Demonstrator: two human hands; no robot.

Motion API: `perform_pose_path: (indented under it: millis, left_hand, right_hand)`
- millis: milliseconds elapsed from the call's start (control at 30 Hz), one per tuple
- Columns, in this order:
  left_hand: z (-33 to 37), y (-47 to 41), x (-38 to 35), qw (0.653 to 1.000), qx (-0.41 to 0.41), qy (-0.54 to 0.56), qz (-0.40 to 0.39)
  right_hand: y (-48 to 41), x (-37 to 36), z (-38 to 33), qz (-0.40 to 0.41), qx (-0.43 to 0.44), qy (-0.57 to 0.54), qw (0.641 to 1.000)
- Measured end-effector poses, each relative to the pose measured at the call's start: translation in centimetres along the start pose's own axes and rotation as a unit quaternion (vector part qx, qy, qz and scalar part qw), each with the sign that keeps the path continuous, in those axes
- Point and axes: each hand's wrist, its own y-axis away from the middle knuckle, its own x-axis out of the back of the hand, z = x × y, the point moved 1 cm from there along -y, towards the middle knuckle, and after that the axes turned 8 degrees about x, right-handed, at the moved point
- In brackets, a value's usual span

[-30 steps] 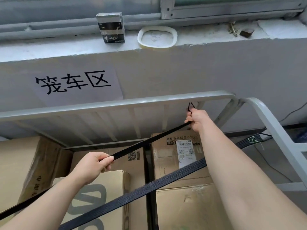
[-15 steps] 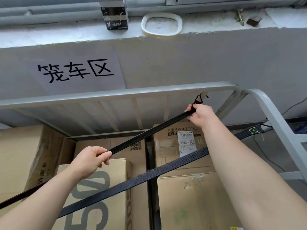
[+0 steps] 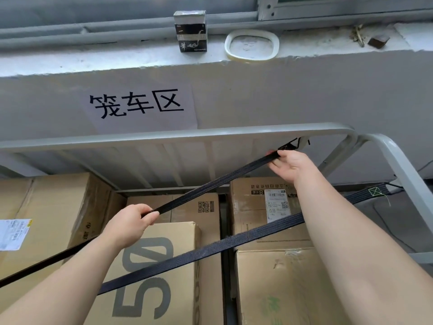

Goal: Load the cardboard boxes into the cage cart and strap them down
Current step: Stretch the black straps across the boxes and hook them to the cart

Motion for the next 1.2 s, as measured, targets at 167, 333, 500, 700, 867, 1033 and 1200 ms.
perform_pose_path:
  millis: [167, 333, 500, 700, 867, 1033, 1200]
  left_hand:
    - [-0.2, -0.2, -0.2, 1.0, 0.007, -0.02, 0.004]
    - [0.4, 0.9, 0.2, 0.999, -0.002, -0.043, 0.014]
    - [1.4, 4.0, 1.9, 0.993, -0.043, -0.089, 0.059]
    - [3.6, 9.4, 4.0, 0.984, -0.119, -0.095, 0.097]
    - [4.7, 15.4, 5.2, 0.974, -0.181, -0.075, 0.111]
    - [4.4, 22.4, 4.6, 0.963, -0.249, -0.057, 0.084]
    - [4.8, 29.7, 1.7, 0.948, -0.311, -0.053, 0.046]
  right_hand:
    - [0.8, -0.2, 0.5, 0.01, -0.012, 0.065, 0.998]
    - [2.6, 0.5, 0.4, 0.047, 0.014, 0.23, 0.972]
    - [7.8, 1.8, -0.4, 0.077, 0.119, 0.474, 0.869]
    - [17.7, 4.3, -1.8, 0.036, 0.201, 0.613, 0.763]
    - [28.0, 8.0, -2.0, 0.062, 0.212, 0.651, 0.727]
    - [39.4, 13.4, -0.6, 0.102, 0.211, 0.669, 0.705]
    - [48.9, 20.3, 1.8, 0.165, 0.183, 0.66, 0.709]
